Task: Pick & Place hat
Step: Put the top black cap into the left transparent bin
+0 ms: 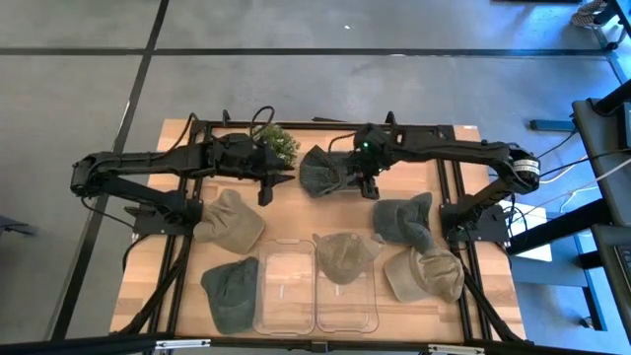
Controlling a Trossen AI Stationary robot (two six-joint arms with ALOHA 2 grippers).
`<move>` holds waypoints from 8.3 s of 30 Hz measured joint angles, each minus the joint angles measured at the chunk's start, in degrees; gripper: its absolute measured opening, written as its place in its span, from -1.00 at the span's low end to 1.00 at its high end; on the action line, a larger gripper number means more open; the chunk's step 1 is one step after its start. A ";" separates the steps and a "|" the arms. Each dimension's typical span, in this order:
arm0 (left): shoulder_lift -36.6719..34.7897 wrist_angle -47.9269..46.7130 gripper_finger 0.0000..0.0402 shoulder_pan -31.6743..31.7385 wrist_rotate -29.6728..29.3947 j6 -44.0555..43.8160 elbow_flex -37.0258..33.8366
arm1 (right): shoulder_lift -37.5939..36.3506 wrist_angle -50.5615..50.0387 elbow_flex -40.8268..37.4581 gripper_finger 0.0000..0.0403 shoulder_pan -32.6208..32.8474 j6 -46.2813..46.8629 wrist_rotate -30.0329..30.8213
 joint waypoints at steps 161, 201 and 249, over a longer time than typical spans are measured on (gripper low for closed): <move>8.03 11.45 -0.97 3.23 -2.33 9.11 7.39 | -10.75 -14.89 22.36 -0.79 -0.06 9.12 6.27; 8.63 -31.81 -0.98 -24.52 -6.33 -15.12 36.51 | -10.63 -20.13 22.36 -0.64 -0.06 4.61 28.33; 40.29 -74.73 -0.98 -25.19 17.69 -11.04 61.84 | -3.37 -20.93 22.36 -0.64 -0.01 21.57 18.67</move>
